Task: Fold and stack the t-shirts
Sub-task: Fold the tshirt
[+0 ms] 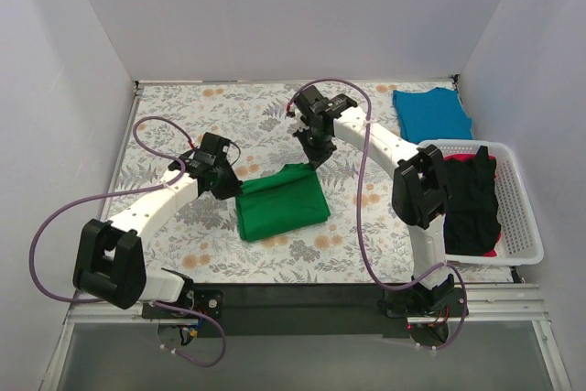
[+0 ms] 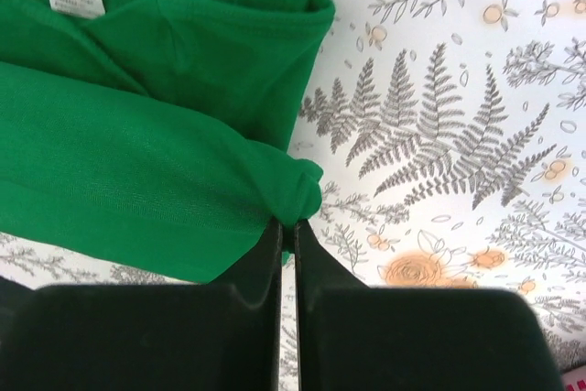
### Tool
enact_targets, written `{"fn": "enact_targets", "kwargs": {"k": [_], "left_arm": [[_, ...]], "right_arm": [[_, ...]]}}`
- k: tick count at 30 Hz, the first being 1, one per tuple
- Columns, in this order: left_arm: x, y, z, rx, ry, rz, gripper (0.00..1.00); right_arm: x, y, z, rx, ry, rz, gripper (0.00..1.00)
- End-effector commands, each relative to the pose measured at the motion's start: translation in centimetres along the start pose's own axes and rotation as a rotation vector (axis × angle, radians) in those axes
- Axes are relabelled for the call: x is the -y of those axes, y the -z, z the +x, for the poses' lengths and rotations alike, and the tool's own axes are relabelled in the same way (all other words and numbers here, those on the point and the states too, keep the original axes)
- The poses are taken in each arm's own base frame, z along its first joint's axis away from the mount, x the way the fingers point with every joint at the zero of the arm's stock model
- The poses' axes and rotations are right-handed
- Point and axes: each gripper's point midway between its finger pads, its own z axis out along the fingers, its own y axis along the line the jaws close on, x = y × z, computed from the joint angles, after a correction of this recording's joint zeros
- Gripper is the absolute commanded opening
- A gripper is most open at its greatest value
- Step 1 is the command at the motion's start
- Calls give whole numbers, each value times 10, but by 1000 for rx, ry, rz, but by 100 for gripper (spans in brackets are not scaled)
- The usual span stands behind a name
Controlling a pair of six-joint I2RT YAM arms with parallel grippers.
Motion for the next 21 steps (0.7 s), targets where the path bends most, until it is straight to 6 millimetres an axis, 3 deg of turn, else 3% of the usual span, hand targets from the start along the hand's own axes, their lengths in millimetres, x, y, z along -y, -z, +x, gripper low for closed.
{"fn": "enact_targets", "kwargs": {"k": [1,12,15,16,17,21], "left_arm": [[-6,-11,-20,64,-10,-28,0],[-37,-34,-1,36,85,-103,0],[-37,-35,-8,59,91,-102,2],[-36,-35,-10,65,90,-102,6],[-33,-35,-13,71,83,-97,11],[-18,-19,-27,105,61,-51,53]], "right_arm": [[12,-13,-15,45,15,19,1],[18,-46,-19,33,31,22,2],[18,-44,-25,53,16,22,11],[17,-42,-27,61,12,21,15],[17,-38,-29,73,4,20,26],[17,-8,-43,154,-4,33,43]]}}
